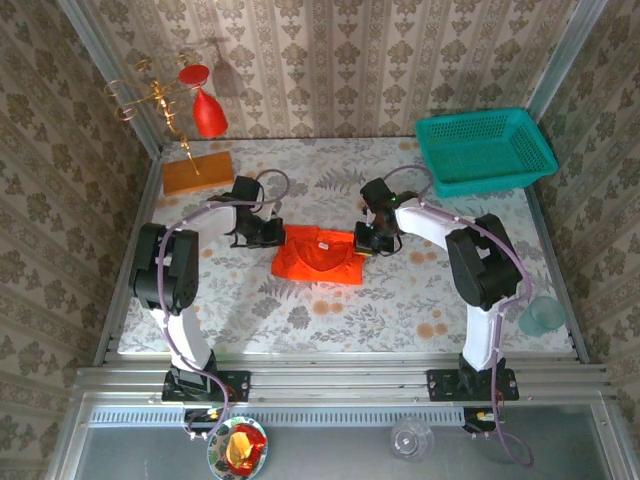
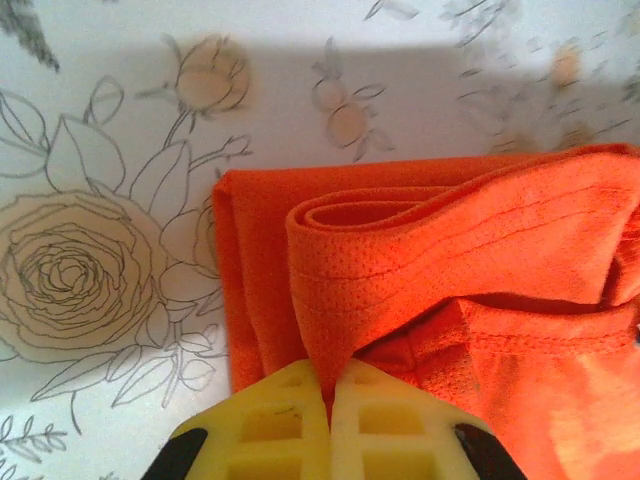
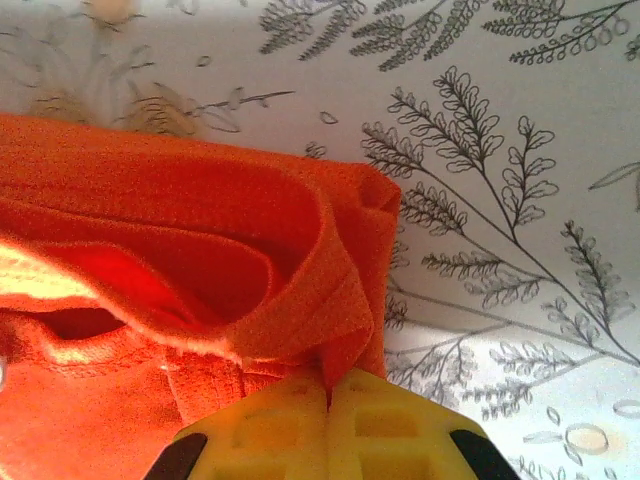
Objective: Fold the inside-out t-shirt
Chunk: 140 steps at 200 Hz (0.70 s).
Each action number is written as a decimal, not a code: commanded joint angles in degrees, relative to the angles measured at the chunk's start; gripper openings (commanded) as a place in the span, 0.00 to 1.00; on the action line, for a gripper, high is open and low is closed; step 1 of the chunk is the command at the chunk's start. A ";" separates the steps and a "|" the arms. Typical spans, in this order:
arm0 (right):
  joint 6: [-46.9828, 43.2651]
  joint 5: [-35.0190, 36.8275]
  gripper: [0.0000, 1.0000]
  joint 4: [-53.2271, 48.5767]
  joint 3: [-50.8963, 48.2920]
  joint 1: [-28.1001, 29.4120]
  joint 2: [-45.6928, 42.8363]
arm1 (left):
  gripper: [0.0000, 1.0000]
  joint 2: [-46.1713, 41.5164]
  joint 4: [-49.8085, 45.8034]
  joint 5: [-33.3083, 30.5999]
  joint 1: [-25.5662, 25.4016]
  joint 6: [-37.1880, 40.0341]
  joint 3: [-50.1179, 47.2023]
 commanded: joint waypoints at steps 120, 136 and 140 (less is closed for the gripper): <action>2.47 -3.55 0.43 -5.24 -0.66 3.05 -12.26 | 0.34 -13.27 -8.60 -2.37 -3.21 -0.88 -1.25; 4.08 -10.02 0.43 -0.34 -0.82 3.81 -10.12 | 0.29 -11.87 -5.57 -0.25 -4.97 -2.04 -2.83; 4.37 -10.93 0.43 0.50 -0.64 3.90 -9.32 | 0.28 -11.26 -5.07 -0.06 -5.24 -2.24 -2.88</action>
